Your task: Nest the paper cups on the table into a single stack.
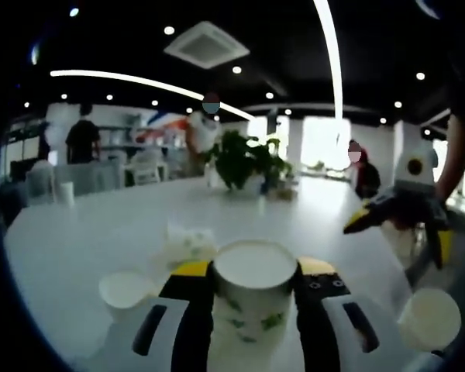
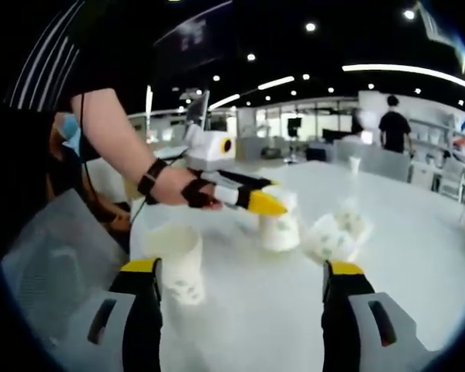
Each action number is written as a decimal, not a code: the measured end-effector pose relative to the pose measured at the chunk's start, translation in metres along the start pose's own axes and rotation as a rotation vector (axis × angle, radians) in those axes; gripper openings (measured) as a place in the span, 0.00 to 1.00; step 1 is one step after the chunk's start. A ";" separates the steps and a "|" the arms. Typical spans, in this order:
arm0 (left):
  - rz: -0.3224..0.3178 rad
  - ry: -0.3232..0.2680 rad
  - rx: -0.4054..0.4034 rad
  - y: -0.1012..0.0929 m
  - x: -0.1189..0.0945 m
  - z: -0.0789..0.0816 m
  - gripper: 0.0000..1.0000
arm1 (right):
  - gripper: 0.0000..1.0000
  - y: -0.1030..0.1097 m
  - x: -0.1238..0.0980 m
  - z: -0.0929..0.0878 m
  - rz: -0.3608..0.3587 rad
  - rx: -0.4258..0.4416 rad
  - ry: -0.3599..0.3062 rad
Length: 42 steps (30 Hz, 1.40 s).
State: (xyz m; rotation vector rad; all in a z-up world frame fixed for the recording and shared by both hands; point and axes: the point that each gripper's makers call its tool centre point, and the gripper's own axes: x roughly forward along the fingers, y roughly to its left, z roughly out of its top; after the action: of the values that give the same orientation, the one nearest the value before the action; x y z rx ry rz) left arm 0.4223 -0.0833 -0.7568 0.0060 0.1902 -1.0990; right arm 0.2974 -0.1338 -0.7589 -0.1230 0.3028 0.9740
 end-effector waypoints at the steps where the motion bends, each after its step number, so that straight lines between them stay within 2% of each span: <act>1: -0.001 -0.003 0.003 -0.001 -0.001 0.002 0.39 | 0.83 0.000 0.000 0.001 0.000 -0.003 0.000; 15: -0.009 -0.041 0.005 -0.024 -0.016 0.040 0.39 | 0.82 0.004 -0.004 0.031 0.020 -0.035 -0.032; 23: -0.009 -0.058 0.017 -0.036 -0.028 0.059 0.39 | 0.80 0.009 -0.008 0.040 0.033 -0.048 -0.041; 39: -0.033 -0.095 0.033 -0.064 -0.042 0.081 0.39 | 0.75 0.015 -0.010 0.046 0.045 -0.044 -0.053; 42: -0.036 -0.104 0.034 -0.069 -0.045 0.086 0.39 | 0.70 0.018 -0.010 0.046 0.064 -0.030 -0.059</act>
State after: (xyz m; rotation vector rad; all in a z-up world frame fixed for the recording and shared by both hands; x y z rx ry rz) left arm 0.3545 -0.0831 -0.6592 -0.0241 0.0785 -1.1359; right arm 0.2865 -0.1204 -0.7114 -0.1124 0.2388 1.0437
